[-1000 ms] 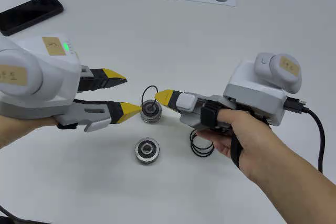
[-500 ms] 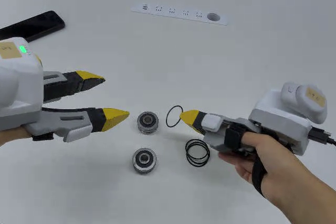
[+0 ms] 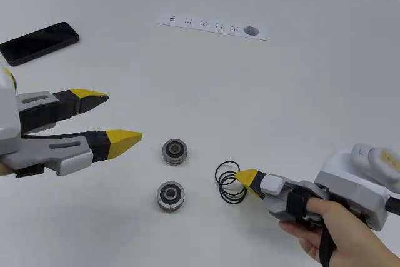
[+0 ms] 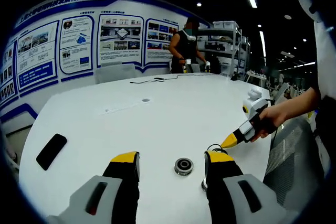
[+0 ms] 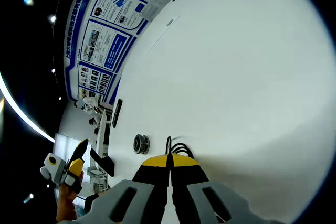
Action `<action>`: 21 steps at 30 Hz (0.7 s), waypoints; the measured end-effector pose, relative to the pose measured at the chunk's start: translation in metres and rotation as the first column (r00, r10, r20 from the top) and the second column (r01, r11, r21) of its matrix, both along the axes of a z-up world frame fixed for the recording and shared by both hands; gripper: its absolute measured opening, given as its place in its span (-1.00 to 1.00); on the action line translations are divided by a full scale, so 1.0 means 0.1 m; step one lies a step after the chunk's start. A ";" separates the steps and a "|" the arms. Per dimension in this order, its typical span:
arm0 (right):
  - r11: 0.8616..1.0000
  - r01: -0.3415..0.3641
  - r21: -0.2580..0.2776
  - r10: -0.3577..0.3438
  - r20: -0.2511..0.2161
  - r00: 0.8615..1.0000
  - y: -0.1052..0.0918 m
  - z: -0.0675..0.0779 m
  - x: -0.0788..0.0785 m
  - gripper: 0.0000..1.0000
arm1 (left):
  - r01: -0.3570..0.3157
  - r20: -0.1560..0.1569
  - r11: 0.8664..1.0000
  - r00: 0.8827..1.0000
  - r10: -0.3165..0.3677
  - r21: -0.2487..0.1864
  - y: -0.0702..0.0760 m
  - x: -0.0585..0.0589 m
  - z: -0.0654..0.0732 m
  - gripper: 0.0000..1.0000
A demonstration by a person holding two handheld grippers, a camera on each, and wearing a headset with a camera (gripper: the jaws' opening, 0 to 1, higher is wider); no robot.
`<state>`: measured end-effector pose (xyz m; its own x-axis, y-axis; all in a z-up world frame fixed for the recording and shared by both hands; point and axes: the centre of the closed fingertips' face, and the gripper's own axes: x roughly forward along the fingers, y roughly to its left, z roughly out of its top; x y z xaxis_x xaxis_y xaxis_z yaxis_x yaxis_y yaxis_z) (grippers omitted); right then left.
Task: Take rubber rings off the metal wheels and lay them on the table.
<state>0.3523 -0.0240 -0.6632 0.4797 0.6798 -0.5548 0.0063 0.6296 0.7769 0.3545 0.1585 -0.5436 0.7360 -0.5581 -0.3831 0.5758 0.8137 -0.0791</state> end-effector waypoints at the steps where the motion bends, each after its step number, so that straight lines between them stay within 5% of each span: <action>1: 1.000 0.005 -0.004 -0.005 0.000 1.000 -0.01 0.00 0.00 -0.96 | 0.000 0.000 1.000 1.000 0.000 0.000 0.01 0.00 0.00 0.03; 13: 0.997 0.051 -0.056 -0.051 -0.010 0.999 -0.19 -0.07 -0.02 -0.85 | 0.003 -0.013 1.000 1.000 -0.003 -0.001 0.02 -0.04 -0.07 0.04; 21: 0.996 0.041 -0.079 -0.038 0.034 0.999 -0.25 -0.01 0.00 -0.83 | 0.017 -0.011 1.000 1.000 -0.017 0.020 0.03 -0.07 -0.08 0.06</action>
